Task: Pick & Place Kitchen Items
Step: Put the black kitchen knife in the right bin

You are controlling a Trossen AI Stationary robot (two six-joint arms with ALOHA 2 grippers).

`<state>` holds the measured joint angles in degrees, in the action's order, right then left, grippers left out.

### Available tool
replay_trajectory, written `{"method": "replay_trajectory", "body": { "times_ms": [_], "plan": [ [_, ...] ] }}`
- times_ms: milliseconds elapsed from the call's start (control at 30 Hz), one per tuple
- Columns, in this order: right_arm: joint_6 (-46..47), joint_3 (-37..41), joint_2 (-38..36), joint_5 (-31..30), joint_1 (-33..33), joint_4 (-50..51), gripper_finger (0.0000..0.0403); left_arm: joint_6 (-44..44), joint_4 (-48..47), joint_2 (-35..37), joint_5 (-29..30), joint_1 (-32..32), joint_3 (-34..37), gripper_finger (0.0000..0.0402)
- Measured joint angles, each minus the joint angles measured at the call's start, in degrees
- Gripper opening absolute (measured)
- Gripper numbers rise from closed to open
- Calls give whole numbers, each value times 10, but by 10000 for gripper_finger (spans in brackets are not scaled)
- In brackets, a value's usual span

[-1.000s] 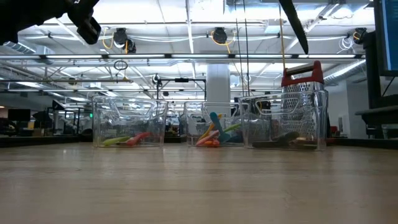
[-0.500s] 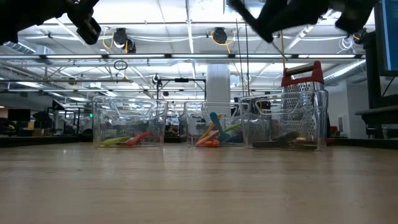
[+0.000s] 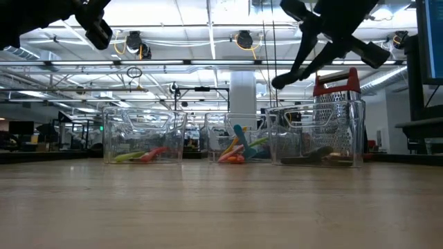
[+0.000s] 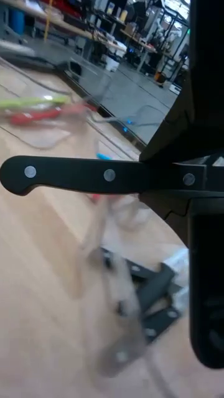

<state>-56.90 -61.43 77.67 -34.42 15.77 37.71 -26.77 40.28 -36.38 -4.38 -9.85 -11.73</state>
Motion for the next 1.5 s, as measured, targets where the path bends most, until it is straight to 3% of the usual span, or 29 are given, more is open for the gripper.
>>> {"method": "replay_trajectory", "body": {
  "times_ms": [300,600,767,900,1067,1500],
  "plan": [
    [-59,0,-50,5,-81,55,48,12,-3,0,0,0,0,172],
    [-60,0,-70,100,-171,111,48,23,-4,0,0,0,0,173],
    [-58,0,-65,175,-213,109,48,24,-7,0,0,0,0,172],
    [-57,1,-61,199,-247,105,48,24,-12,0,0,0,0,173],
    [-63,28,-62,243,-276,63,48,24,-12,0,0,0,0,173],
    [-51,133,-62,257,-297,-54,48,24,-13,0,3,0,0,173]
  ]
}}
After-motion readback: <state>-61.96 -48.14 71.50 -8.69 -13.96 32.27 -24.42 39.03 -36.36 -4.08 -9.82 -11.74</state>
